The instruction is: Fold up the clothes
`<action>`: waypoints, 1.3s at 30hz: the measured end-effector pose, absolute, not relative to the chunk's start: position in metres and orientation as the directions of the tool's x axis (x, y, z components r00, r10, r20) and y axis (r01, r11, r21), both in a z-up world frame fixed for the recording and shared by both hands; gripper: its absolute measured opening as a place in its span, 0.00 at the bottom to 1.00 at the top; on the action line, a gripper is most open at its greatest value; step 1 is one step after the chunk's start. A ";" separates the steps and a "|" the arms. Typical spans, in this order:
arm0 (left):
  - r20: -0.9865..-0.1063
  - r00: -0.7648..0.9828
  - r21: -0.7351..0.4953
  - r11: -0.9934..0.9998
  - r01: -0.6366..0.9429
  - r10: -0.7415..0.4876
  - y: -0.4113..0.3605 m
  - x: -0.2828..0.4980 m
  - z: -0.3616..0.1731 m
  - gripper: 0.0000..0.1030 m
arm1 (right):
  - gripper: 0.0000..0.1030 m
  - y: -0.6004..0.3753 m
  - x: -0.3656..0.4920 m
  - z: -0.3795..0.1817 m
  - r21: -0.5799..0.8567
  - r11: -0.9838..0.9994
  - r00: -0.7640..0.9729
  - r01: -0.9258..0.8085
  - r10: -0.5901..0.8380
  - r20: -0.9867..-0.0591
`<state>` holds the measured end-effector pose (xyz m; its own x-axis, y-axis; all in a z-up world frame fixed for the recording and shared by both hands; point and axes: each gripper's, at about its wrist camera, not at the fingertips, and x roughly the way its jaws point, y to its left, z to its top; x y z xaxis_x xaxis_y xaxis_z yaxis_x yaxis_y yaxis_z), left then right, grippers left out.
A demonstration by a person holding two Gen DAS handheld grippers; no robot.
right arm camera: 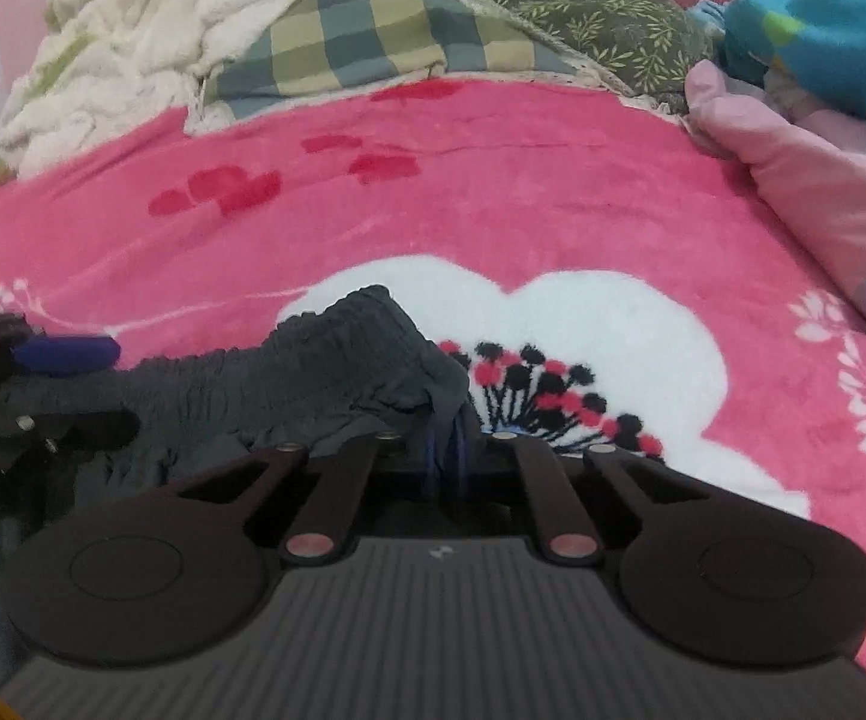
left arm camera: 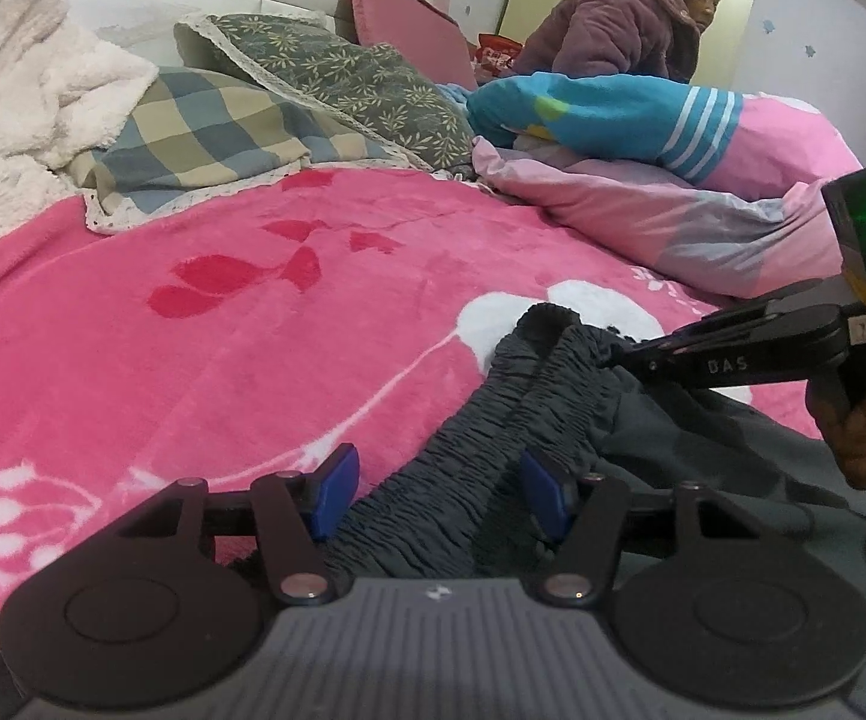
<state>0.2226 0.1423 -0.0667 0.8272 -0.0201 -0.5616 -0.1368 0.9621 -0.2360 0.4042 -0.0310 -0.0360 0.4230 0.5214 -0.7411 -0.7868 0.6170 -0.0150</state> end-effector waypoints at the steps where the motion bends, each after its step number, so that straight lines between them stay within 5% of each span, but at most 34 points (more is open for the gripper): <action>1: -0.561 0.827 -0.237 0.962 -0.137 -0.020 0.142 0.223 -0.067 0.59 | 0.08 -0.031 0.404 -0.034 -0.019 0.615 0.424 -0.789 0.521 -0.741; 2: -0.561 0.827 -0.237 0.962 -0.137 -0.021 0.142 0.222 -0.067 0.59 | 0.11 -0.032 0.405 -0.032 -0.019 0.614 0.424 -0.789 0.523 -0.739; 5: -0.561 0.827 -0.236 0.962 -0.137 -0.019 0.142 0.223 -0.067 0.59 | 0.47 -0.036 0.407 -0.027 -0.033 0.626 0.451 -0.779 0.524 -0.722; 6: -0.561 0.828 -0.233 0.963 -0.137 -0.018 0.142 0.223 -0.067 0.59 | 0.50 -0.037 0.408 -0.026 -0.042 0.632 0.466 -0.774 0.524 -0.713; 10: -0.562 0.827 -0.212 0.967 -0.145 0.001 0.141 0.225 -0.067 0.58 | 0.49 -0.030 0.421 -0.047 0.025 0.657 0.423 -0.753 0.514 -0.746; 11: -0.562 0.827 -0.207 0.967 -0.149 0.007 0.141 0.226 -0.067 0.58 | 0.40 -0.029 0.421 -0.048 0.039 0.658 0.419 -0.752 0.523 -0.742; 12: -0.562 0.827 -0.204 0.967 -0.153 0.012 0.142 0.227 -0.067 0.58 | 0.09 -0.029 0.421 -0.046 0.055 0.655 0.417 -0.753 0.541 -0.730; 13: -0.563 0.826 -0.201 0.967 -0.157 0.017 0.142 0.227 -0.066 0.58 | 0.01 -0.029 0.421 -0.042 0.079 0.654 0.414 -0.752 0.562 -0.716; 25: -0.560 0.827 -0.183 0.966 -0.183 0.051 0.146 0.232 -0.068 0.58 | 0.03 0.003 0.435 -0.057 0.012 0.691 0.521 -0.723 0.556 -0.648; 27: -0.559 0.828 -0.189 0.965 -0.182 0.047 0.147 0.232 -0.068 0.58 | 0.19 -0.003 0.437 -0.049 0.030 0.714 0.525 -0.700 0.543 -0.655; 30: -0.555 0.831 -0.203 0.963 -0.178 0.037 0.149 0.231 -0.068 0.58 | 0.40 -0.045 0.438 -0.013 0.021 0.793 0.596 -0.609 0.475 -0.647; 39: -0.391 0.918 -0.251 0.967 -0.040 -0.064 0.140 0.202 -0.042 0.63 | 0.40 -0.291 0.303 0.142 0.059 0.972 0.867 -0.228 0.230 -0.442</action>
<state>0.2019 0.1397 -0.0421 0.9181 -0.0636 -0.3912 -0.0401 0.9670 -0.2514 0.3031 -0.2910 0.1420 0.8671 0.2297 -0.4420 -0.2275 0.9720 0.0587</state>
